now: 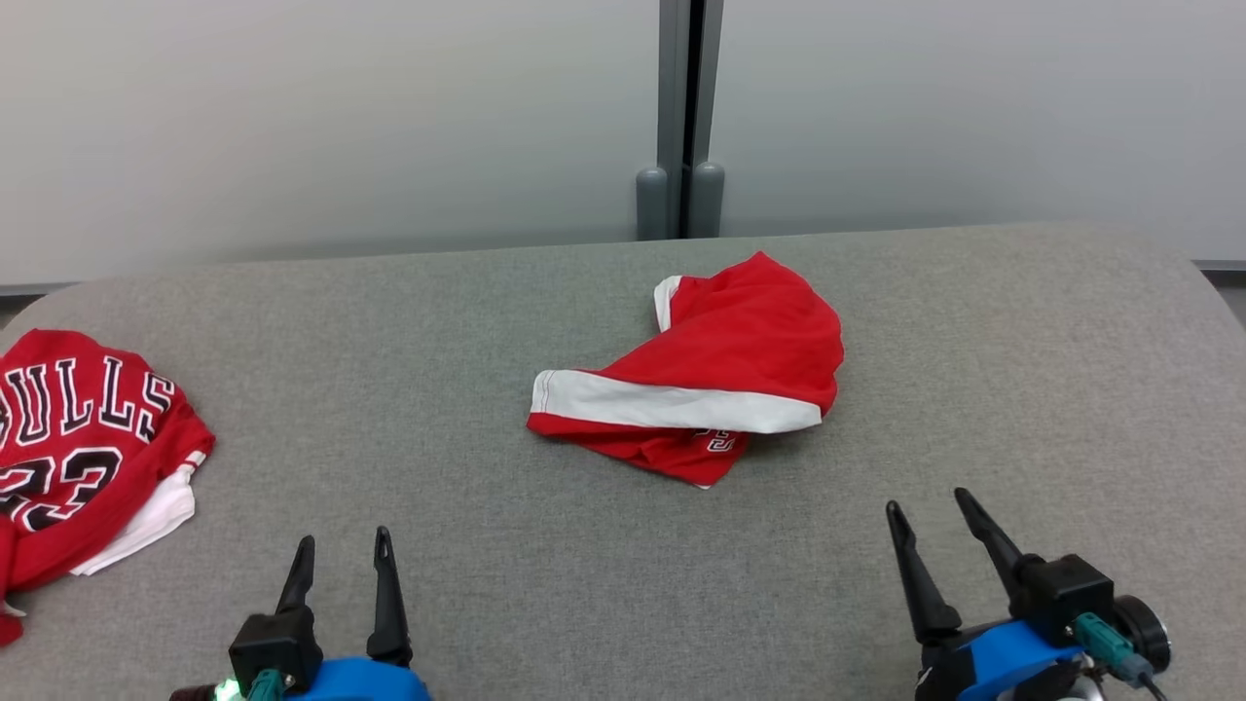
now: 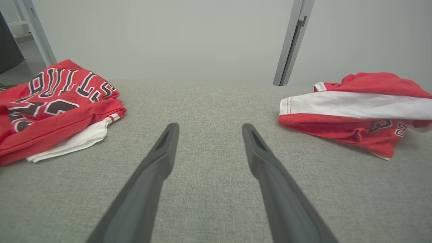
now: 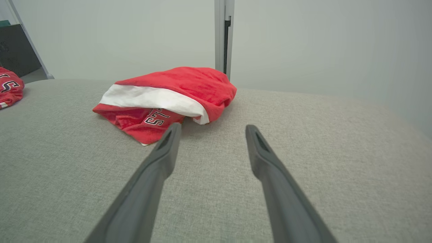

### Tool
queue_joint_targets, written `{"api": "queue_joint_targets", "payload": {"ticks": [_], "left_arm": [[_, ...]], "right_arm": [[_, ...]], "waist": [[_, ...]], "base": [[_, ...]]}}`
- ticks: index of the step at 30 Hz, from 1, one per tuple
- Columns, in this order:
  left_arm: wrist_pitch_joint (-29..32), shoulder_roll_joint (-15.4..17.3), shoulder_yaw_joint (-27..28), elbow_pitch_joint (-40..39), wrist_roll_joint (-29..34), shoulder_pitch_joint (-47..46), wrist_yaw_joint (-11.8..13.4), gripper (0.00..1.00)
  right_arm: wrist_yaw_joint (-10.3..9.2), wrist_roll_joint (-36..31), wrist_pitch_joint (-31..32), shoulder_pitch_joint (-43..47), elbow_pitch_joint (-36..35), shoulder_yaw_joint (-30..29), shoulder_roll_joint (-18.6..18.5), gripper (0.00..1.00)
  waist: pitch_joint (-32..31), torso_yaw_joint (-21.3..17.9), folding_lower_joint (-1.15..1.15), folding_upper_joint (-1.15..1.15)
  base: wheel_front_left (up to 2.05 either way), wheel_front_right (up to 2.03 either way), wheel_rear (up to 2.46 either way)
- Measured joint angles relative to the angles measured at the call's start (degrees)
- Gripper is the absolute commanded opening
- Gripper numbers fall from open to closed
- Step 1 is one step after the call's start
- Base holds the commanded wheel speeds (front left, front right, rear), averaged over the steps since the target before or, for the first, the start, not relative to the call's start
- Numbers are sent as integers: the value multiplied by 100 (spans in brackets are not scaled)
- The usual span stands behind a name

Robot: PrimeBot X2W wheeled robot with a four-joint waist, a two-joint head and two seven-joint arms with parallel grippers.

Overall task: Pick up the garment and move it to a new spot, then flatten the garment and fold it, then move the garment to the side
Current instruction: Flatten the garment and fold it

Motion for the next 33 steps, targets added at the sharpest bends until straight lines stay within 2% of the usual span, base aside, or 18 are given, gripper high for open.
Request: {"api": "queue_joint_targets", "payload": {"ticks": [6, 12, 17, 24, 25, 26, 27, 33], "left_arm": [[0, -9, -241, -146, -40, -396, -37, 100], [0, -11, -590, -358, -114, -659, -35, 100], [0, -8, -641, -438, -155, -700, 13, 100], [0, -8, -766, -523, -242, -815, 69, 100], [0, -7, -779, -533, -259, -819, 80, 100], [0, -5, -799, -535, -263, -817, 93, 100], [0, -5, -826, -537, -271, -817, 108, 100], [0, -9, -886, -533, -313, -815, 129, 100]], "right_arm": [[0, -153, -1, -303, 218, -330, -189, 100], [0, -482, -1, -825, 760, -456, -427, 100], [0, -679, 0, -1139, 1137, -555, -527, 100], [0, -880, 0, -1407, 1201, -664, -559, 100], [0, -887, 1, -1443, 1188, -697, -557, 89], [0, -899, 0, -1468, 1140, -745, -554, 40], [0, -907, 0, -1480, 1100, -805, -553, 0], [0, -866, 2, -1538, 641, -998, -541, 0]], "waist": [[302, 238, 1, 0], [689, 652, 1, 1], [986, 1027, 1, 1], [1319, 1391, 1, 1], [1353, 1421, 1, 1], [1382, 1443, 1, 1], [1401, 1461, 1, 1], [1376, 1362, 1, 1]], "base": [[0, 0, 0], [0, 0, 0], [0, 0, 0], [0, 0, 0], [0, 0, 0], [0, 0, 0], [0, 0, 0], [0, 0, 0]]}}
